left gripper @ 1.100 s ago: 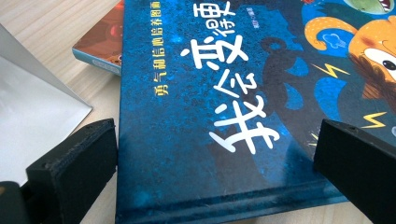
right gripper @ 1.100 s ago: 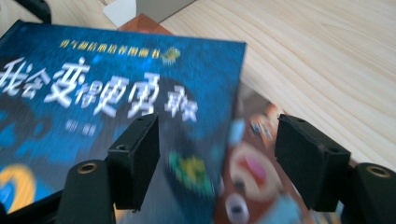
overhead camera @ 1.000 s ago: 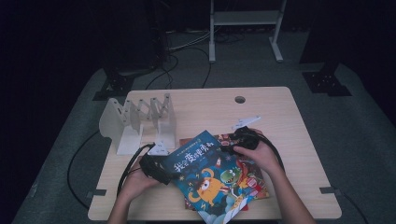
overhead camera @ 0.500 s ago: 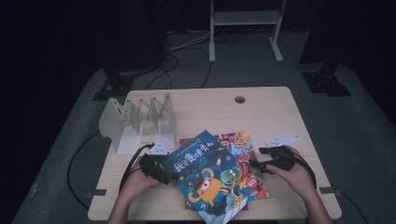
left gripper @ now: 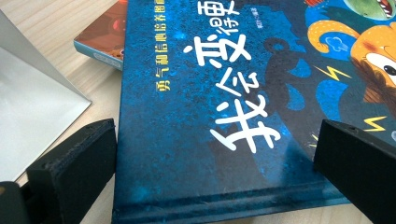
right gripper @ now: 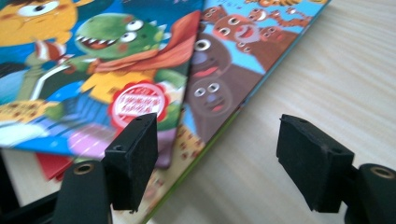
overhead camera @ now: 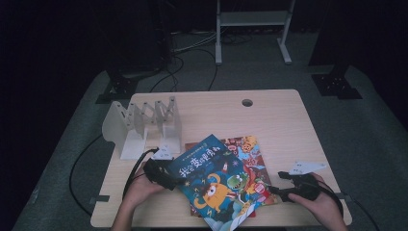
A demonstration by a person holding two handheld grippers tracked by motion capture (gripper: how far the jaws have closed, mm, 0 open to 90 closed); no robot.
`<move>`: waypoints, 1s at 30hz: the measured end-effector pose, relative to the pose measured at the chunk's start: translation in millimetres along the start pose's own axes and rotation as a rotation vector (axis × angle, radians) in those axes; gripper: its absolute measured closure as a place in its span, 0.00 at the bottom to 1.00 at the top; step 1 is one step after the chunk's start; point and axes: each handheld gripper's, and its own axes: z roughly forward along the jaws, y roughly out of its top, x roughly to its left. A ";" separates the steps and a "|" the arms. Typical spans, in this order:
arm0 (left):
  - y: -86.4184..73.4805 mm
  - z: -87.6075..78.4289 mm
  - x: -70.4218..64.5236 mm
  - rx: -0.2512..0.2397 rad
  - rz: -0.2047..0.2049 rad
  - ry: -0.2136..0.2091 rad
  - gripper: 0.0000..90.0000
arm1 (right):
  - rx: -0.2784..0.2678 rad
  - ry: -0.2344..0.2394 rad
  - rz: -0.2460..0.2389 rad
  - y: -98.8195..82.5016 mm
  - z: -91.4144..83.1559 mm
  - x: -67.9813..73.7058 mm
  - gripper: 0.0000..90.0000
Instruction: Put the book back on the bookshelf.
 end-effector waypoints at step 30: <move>5.6 8.1 -22.0 0.024 0.063 -0.090 0.00 | 0.018 -0.136 0.043 20.5 17.1 -54.1 0.34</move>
